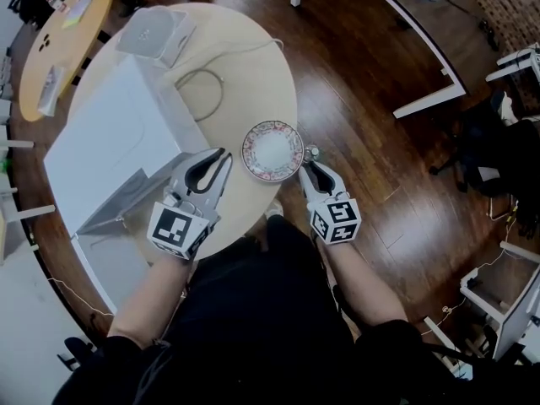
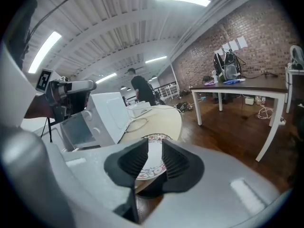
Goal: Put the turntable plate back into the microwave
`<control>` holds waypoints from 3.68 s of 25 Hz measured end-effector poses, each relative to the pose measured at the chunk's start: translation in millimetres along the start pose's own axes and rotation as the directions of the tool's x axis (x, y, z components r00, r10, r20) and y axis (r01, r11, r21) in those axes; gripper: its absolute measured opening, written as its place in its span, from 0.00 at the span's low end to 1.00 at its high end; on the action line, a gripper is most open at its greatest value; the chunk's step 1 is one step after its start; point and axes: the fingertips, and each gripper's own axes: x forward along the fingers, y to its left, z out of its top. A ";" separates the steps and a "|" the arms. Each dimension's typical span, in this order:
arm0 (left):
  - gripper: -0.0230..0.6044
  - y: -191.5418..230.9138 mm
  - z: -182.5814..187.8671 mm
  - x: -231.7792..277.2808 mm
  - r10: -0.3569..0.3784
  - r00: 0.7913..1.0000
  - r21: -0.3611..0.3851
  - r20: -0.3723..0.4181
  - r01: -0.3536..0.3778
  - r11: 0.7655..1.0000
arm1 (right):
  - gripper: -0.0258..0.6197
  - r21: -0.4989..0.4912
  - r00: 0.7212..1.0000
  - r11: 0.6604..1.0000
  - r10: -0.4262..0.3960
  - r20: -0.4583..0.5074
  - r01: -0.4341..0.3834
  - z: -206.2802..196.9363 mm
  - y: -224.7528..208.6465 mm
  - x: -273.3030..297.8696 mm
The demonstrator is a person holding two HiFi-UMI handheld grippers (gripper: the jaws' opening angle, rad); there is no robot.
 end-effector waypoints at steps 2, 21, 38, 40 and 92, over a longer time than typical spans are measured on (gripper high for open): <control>0.12 -3.4 2.4 4.7 -0.019 1.000 -0.006 -0.002 0.019 1.000 | 0.17 0.016 1.000 1.000 -0.005 -0.007 0.005 -4.8 -1.9 3.5; 0.14 5.3 22.1 27.3 -0.047 0.999 -0.067 -0.010 0.046 0.997 | 0.23 0.153 0.995 0.988 -0.019 -0.094 0.033 -44.8 -27.1 46.5; 0.14 5.4 20.8 29.9 -0.043 0.999 -0.094 -0.031 0.040 0.995 | 0.23 0.268 0.993 0.963 0.045 -0.113 -0.013 -59.4 -25.0 66.0; 0.14 4.9 19.7 28.1 -0.041 0.999 -0.096 -0.035 0.037 0.995 | 0.23 0.278 0.993 0.960 0.049 -0.108 -0.017 -60.1 -24.1 67.3; 0.07 58.0 28.6 -177.8 0.284 0.952 -0.069 0.113 -0.278 0.958 | 0.07 0.700 0.990 0.714 -0.110 0.085 0.019 -12.5 1.4 27.6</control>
